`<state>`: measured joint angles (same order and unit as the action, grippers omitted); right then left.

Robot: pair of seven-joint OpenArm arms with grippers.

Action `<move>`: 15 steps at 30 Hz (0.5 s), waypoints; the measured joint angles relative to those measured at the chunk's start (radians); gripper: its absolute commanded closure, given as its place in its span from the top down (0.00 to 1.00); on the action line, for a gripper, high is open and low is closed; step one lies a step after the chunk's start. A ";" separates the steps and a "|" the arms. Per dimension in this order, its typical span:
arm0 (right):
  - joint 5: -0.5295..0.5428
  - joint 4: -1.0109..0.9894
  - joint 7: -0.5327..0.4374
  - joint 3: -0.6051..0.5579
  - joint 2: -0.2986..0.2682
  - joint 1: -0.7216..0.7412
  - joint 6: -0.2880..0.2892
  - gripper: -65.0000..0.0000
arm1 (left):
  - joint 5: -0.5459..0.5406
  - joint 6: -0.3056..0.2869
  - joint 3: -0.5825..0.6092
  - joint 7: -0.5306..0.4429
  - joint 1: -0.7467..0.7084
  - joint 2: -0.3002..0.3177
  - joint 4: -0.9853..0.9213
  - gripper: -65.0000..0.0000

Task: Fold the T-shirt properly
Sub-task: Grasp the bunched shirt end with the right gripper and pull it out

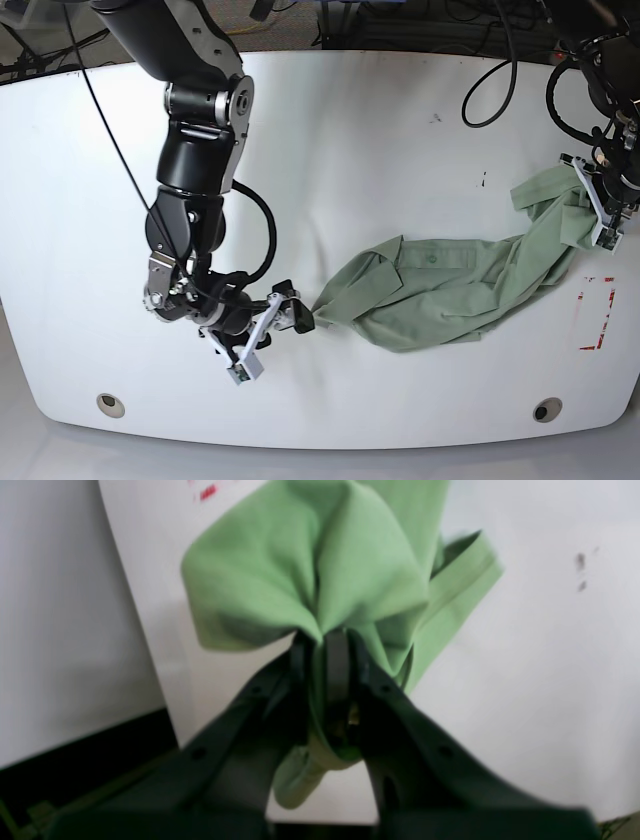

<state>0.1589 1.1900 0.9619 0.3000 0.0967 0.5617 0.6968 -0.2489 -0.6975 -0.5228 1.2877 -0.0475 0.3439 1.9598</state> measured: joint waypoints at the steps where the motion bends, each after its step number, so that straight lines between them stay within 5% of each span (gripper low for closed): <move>1: -0.028 -0.016 -0.006 0.000 0.018 0.003 0.000 0.76 | -0.005 0.000 0.001 -0.001 0.000 0.000 0.000 0.01; 4: -0.113 -0.099 -0.025 -0.002 0.048 0.025 0.001 0.76 | -0.006 0.000 0.002 0.000 -0.008 -0.003 0.000 0.13; 8: -0.116 -0.192 -0.132 -0.033 0.047 0.039 -0.001 0.76 | -0.004 0.000 0.004 0.006 -0.010 -0.002 0.000 0.43; 10: -0.121 -0.221 -0.177 -0.092 0.040 0.040 -0.008 0.76 | -0.009 0.000 0.004 0.003 -0.010 -0.003 0.001 0.44; 15: -0.117 -0.303 -0.256 -0.215 0.056 0.039 -0.005 0.75 | -0.008 0.000 0.001 0.006 -0.010 -0.002 0.001 0.26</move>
<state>0.0414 0.8875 0.7063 0.0853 0.1528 0.6003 0.6922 -0.2573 -0.6975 -0.5217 1.2938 -0.0578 0.3420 1.9606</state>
